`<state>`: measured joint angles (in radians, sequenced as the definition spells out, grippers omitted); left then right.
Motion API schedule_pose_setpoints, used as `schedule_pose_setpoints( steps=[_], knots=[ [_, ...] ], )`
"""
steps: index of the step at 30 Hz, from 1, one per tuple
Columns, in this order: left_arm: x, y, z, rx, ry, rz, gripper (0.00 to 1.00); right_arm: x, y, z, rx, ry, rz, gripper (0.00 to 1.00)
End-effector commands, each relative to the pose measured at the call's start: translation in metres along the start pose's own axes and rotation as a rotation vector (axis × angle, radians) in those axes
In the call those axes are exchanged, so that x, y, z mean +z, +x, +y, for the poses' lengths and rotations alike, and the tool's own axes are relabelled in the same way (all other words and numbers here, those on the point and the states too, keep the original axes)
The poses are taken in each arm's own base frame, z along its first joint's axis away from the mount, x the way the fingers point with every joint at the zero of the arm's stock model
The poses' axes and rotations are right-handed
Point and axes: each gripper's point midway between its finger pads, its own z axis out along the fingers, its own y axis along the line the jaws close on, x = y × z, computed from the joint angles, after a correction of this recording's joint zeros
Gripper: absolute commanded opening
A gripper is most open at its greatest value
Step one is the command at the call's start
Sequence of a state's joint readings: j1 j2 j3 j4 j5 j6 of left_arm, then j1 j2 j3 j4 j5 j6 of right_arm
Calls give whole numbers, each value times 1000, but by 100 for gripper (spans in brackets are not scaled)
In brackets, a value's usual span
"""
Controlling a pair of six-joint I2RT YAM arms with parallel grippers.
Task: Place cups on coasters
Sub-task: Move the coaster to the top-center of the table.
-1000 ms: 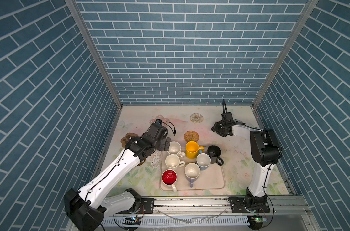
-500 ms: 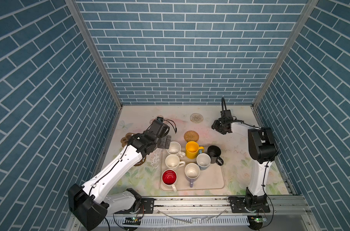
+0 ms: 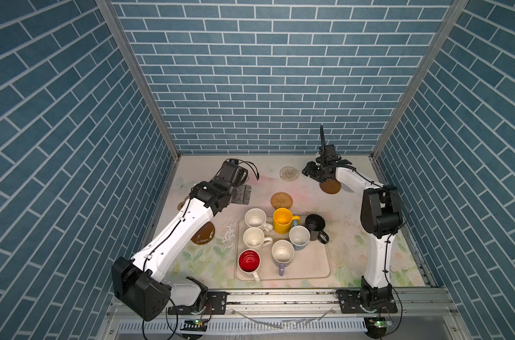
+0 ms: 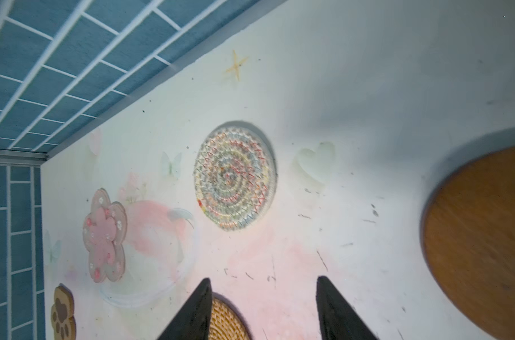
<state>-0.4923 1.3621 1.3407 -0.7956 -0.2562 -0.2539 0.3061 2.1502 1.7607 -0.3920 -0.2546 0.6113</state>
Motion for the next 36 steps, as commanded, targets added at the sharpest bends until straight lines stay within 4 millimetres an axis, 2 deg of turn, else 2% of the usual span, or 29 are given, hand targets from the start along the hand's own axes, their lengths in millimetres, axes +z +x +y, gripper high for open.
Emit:
schedule_pose_setpoints(
  steps=[1, 10, 15, 19, 23, 29, 36],
  knots=[
    [8, -13, -2, -3, 15, 2, 99, 20, 8, 7, -22, -44, 81, 57],
    [40, -35, -4, -14, 16, 26, 99, 59, -12, 35, -5, -199, 89, 57],
    [51, -41, -5, -21, 25, 35, 99, 75, -20, 46, 8, -262, 81, 57],
    [56, -41, -6, -18, 25, 47, 99, 88, -19, 52, 15, -283, 91, 57],
    [56, -41, -6, -23, 30, 47, 99, 101, -11, 48, 19, -260, 109, 56],
    [50, -37, -5, -24, 38, 50, 99, 112, 4, 31, 14, -179, 132, 56],
    [37, -28, 0, -36, 45, 35, 99, 107, 20, 7, -7, -56, 151, 56]
  ],
)
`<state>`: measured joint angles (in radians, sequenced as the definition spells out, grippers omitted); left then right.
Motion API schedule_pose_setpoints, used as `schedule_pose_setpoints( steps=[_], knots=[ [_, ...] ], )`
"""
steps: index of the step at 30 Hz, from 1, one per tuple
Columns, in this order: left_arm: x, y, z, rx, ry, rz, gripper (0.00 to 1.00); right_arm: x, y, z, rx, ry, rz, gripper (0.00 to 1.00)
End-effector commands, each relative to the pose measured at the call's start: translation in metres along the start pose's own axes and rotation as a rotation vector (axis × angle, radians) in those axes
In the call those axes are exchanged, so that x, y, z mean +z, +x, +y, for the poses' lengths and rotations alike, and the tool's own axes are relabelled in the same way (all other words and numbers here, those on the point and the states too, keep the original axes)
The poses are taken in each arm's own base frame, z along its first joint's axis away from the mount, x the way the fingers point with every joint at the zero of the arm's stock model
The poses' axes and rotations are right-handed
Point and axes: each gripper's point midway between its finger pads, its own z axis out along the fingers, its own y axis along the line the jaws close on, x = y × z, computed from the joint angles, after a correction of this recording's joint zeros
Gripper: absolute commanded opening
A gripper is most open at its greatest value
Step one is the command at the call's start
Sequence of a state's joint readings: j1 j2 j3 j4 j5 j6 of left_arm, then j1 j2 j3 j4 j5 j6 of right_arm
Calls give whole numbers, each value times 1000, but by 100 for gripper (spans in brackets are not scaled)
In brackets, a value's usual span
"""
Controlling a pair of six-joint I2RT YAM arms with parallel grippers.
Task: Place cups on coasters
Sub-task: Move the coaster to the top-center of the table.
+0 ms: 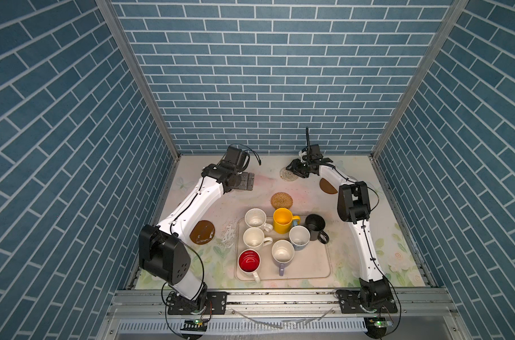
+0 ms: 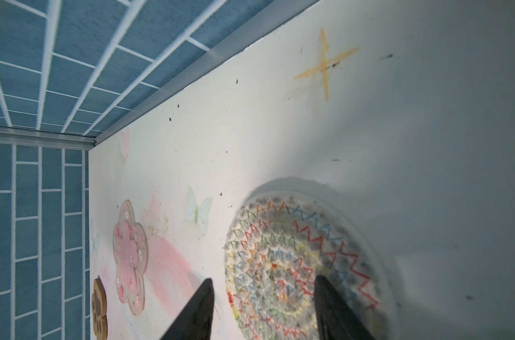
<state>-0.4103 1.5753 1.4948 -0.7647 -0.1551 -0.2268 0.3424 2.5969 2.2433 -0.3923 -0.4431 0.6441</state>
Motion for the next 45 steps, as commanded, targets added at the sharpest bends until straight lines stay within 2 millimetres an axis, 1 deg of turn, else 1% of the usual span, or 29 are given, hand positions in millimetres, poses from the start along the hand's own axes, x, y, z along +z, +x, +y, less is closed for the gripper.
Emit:
schedule_pose_setpoints(
  steps=[1, 4, 11, 18, 26, 32, 38, 43, 45],
  knots=[
    [-13, 4, 5, -13, 8, -22, 99, -8, 26, -30, 6, 151, 56, 56],
    [-16, 9, 6, -23, 15, -27, 99, -18, 34, -36, -6, 192, 61, 56],
    [-20, 17, 4, -43, 39, -24, 99, -35, 55, -48, -9, 233, 74, 55],
    [-19, 22, 3, -58, 51, -24, 99, -56, 77, -62, -20, 297, 82, 56],
    [-20, 24, 1, -71, 62, -26, 99, -79, 85, -78, -50, 408, 87, 56],
    [-16, 27, 0, -68, 62, -12, 99, -90, 81, -94, -42, 483, 74, 57],
    [-12, 23, -3, -63, 63, -6, 99, -96, 71, -101, -33, 503, 65, 57],
    [-7, 21, -6, -56, 65, 7, 99, -99, 58, -101, -23, 483, 53, 57],
    [-6, 19, -8, -53, 71, 11, 97, -98, 53, -99, -26, 475, 50, 57]
  ],
)
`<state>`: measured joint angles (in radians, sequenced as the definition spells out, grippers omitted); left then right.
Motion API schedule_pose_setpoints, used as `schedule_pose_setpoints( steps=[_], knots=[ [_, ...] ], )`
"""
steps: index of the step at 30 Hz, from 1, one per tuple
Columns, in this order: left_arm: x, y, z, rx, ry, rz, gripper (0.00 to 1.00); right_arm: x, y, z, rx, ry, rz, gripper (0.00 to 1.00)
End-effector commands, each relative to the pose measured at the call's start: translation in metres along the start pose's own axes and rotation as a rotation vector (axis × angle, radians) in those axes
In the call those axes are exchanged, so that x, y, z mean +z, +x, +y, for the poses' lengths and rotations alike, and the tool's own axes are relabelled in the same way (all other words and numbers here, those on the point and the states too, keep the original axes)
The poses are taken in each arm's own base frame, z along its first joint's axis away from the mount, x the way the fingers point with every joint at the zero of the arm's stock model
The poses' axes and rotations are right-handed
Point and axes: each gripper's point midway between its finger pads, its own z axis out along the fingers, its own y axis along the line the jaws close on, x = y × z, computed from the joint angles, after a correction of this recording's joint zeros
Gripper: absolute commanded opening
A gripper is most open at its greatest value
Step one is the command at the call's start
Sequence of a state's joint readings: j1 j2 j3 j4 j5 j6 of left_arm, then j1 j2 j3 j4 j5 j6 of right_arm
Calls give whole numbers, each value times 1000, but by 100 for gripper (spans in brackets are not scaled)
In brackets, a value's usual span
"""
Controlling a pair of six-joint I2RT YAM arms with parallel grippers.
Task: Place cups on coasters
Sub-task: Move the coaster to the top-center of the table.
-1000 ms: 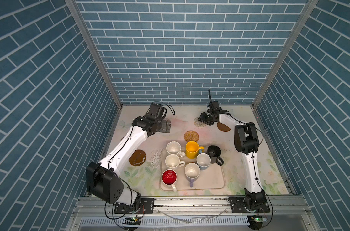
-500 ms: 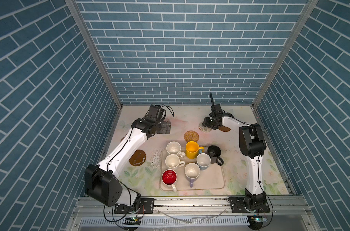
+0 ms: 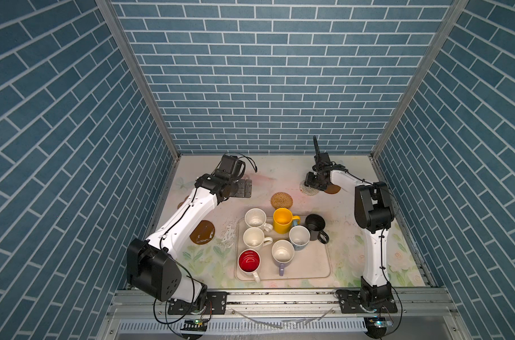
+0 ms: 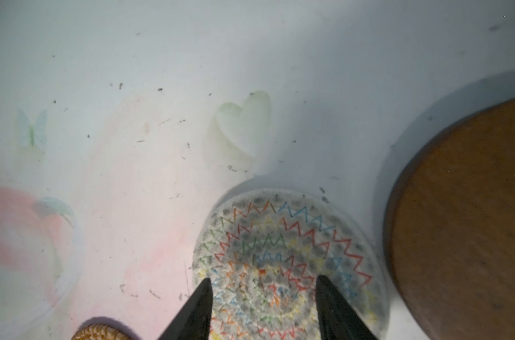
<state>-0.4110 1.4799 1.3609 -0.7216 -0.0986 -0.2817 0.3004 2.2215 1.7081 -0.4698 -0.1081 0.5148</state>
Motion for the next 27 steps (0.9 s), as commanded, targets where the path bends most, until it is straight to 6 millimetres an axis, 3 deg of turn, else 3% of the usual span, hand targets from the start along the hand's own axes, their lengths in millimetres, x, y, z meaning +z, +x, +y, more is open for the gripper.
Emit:
schedule_pose_setpoints(
  steps=[1, 9, 10, 15, 21, 25, 27],
  knots=[
    [2, -7, -6, 6, 18, 5, 95, 0, 0, -13, -10, 53, 37, 57],
    [0, -26, -23, 54, 79, 24, 86, -30, -25, 28, -54, -120, -25, 61],
    [1, -28, -26, 58, 92, 29, 85, -49, -35, 37, -65, -148, -60, 61],
    [16, -35, -45, 68, 160, 70, 75, -85, -49, 57, -94, -221, -117, 62],
    [45, -35, -67, 74, 227, 146, 58, -107, -44, 70, -106, -288, -106, 62],
    [65, -31, -78, 106, 229, 207, 57, -107, -32, 84, -106, -371, -70, 61],
    [70, -30, -78, 107, 222, 216, 62, -101, -19, 98, -131, -411, -17, 61]
  ],
)
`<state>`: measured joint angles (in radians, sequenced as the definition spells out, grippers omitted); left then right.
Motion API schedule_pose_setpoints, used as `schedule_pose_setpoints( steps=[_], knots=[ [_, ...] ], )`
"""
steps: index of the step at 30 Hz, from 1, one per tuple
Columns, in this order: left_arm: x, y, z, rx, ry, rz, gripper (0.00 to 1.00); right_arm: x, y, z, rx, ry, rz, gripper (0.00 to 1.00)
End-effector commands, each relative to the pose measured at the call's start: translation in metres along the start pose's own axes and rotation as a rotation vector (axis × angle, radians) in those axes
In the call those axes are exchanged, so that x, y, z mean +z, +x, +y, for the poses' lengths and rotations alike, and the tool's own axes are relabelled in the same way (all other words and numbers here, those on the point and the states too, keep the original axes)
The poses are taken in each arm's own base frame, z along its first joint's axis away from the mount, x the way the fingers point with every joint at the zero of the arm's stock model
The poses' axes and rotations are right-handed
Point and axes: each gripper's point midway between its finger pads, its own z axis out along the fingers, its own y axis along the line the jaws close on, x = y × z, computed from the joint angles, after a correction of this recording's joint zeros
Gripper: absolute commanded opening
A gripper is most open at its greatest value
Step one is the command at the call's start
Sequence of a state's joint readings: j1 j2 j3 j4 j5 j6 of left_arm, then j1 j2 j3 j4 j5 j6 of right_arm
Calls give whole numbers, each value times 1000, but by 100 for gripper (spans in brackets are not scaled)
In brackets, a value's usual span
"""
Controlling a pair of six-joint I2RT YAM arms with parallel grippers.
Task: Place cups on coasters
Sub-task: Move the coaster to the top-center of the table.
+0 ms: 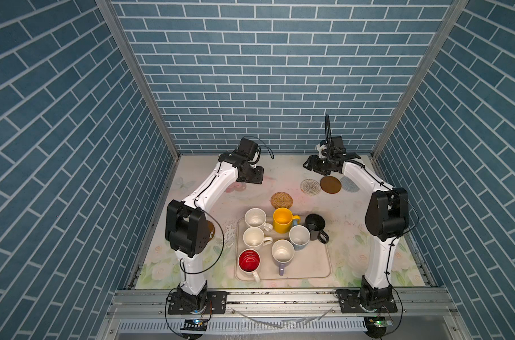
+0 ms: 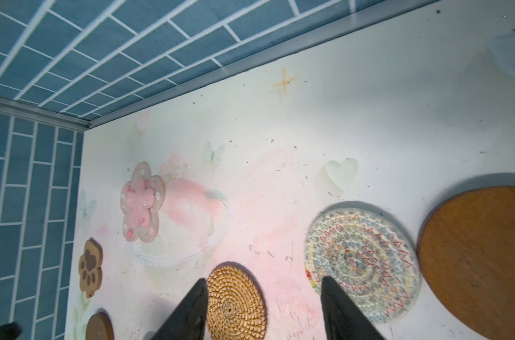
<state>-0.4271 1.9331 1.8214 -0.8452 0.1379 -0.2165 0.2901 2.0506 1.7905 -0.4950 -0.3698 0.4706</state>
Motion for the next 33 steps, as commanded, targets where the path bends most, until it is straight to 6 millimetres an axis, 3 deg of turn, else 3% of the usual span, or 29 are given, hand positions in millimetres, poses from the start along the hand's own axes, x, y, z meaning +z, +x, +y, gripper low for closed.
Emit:
schedule_pose_setpoints(
  steps=[1, 6, 10, 17, 19, 33],
  knots=[
    [0, 7, -4, 21, 7, 43, 67, 12, 25, 27, -34, -99, 101, 61],
    [-14, 4, 2, 30, -25, -14, 91, 34, 53, 42, -44, -156, 184, 61],
    [-35, 6, 11, 6, -50, -76, 98, 47, 73, 56, -68, -193, 248, 61],
    [-70, 24, 23, -63, -90, -155, 99, 59, 100, 66, -85, -188, 320, 60],
    [-78, 32, 26, -85, -95, -168, 99, 73, 116, 59, -74, -171, 362, 60],
    [-105, 71, 42, -137, -118, -199, 99, 95, 167, 44, -37, -91, 427, 59]
  ],
)
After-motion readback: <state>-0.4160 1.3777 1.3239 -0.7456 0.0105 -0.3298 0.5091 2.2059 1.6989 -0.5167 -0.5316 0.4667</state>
